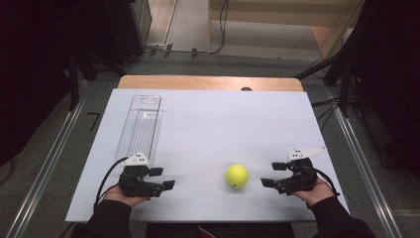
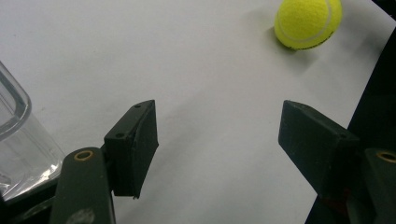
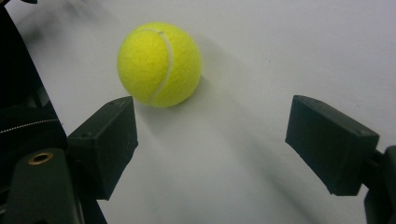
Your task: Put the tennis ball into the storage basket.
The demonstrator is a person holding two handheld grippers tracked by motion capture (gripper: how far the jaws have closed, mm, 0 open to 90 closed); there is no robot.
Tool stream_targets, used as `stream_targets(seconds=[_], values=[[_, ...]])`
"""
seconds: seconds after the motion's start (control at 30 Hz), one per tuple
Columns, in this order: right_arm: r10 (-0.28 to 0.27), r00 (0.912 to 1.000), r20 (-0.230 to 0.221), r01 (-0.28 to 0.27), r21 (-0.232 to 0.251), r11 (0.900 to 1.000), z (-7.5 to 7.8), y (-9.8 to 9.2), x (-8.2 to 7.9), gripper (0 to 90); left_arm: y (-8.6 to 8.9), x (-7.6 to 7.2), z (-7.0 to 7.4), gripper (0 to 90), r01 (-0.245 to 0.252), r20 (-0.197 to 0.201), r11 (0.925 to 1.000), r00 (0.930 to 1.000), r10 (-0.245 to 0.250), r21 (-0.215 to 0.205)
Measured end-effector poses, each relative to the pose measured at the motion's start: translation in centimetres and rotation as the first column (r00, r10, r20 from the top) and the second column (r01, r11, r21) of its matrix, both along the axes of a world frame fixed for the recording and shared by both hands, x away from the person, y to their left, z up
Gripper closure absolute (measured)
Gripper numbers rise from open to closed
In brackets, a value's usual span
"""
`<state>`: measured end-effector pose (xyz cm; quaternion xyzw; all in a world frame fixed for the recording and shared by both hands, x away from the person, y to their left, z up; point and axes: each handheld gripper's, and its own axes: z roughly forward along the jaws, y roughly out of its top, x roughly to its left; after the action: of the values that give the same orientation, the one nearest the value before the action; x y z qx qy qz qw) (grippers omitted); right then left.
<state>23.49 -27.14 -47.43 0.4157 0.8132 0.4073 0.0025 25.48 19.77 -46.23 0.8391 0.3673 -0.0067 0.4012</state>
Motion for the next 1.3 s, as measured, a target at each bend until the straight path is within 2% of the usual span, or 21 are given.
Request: stream_targets(seconds=[0.27,0.7,1.3], values=[[0.010,0.9998,-0.015,-0.011,0.000,1.000,-0.18,0.61,0.05,14.8,0.22,0.01,0.13,29.2,-0.013,0.006,0.9999,0.9999,0.013,-0.008],[0.015,0.9999,-0.005,-0.015,-0.012,1.000,-0.05,0.82,-0.13,14.9,0.08,0.08,0.04,26.5,-0.042,0.009,0.9990,0.9991,0.041,0.019],[0.005,1.0000,-0.006,-0.005,-0.014,1.000,0.01,0.64,-0.02,14.9,0.11,0.12,0.09,26.5,-0.030,0.003,0.9995,0.9995,0.030,0.012]])
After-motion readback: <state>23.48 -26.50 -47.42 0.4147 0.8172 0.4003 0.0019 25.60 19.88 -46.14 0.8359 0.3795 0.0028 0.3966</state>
